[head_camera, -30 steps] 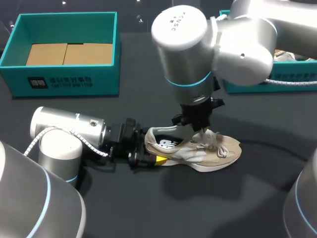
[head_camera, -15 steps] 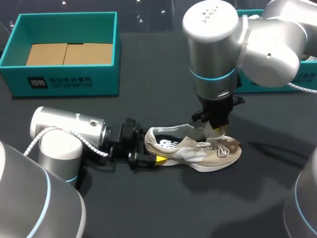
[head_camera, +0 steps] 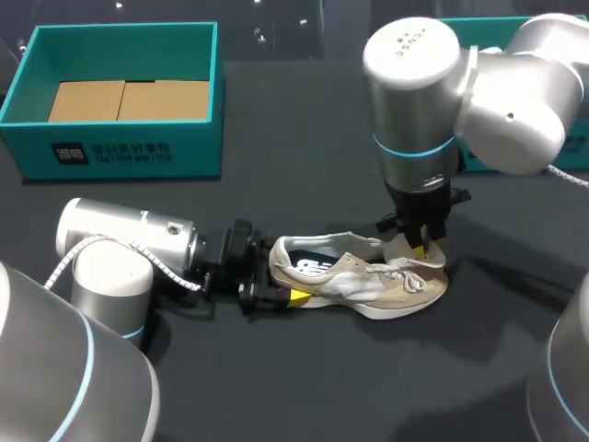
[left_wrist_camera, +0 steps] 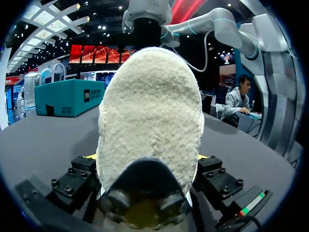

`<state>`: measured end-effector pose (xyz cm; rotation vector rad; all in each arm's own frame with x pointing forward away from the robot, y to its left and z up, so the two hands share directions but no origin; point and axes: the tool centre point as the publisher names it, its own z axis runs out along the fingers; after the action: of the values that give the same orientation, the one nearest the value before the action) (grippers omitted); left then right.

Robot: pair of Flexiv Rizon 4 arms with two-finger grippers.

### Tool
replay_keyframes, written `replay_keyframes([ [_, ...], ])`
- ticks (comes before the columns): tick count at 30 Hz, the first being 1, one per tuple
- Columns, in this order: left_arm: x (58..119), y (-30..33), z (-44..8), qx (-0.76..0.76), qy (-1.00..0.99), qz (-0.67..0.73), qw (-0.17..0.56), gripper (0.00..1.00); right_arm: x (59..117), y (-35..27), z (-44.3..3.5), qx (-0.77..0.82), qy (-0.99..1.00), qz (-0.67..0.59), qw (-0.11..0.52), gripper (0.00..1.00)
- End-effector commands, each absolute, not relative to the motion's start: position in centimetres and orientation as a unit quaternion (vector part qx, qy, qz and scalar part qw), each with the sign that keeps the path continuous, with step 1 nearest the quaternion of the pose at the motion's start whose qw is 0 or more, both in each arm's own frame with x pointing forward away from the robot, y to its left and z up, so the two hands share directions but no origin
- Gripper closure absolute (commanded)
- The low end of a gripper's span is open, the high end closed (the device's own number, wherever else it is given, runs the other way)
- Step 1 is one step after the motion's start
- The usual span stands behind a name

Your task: Take the shoe out of the shoebox, open the shoe tongue, remove and reinsert the insole, then place the shoe into the shoebox

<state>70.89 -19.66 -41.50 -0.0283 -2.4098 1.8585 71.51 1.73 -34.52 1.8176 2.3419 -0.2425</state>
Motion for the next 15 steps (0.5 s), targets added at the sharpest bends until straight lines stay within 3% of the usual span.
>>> replay_keyframes([
  [1,70.8,-19.7,-41.8,-0.009,-0.791,0.61,0.048,1.0,71.4,1.6,-35.2,0.617,0.775,-0.094,0.095,0.56],
  [8,70.8,-19.7,-41.8,-0.009,-0.791,0.61,0.048,1.0,71.3,0.3,-35.6,0.635,0.755,-0.124,0.107,0.55],
  [15,70.8,-19.7,-41.8,-0.009,-0.791,0.61,0.048,1.0,71.3,1.0,-31.0,0.617,0.767,-0.116,0.13,0.56],
])
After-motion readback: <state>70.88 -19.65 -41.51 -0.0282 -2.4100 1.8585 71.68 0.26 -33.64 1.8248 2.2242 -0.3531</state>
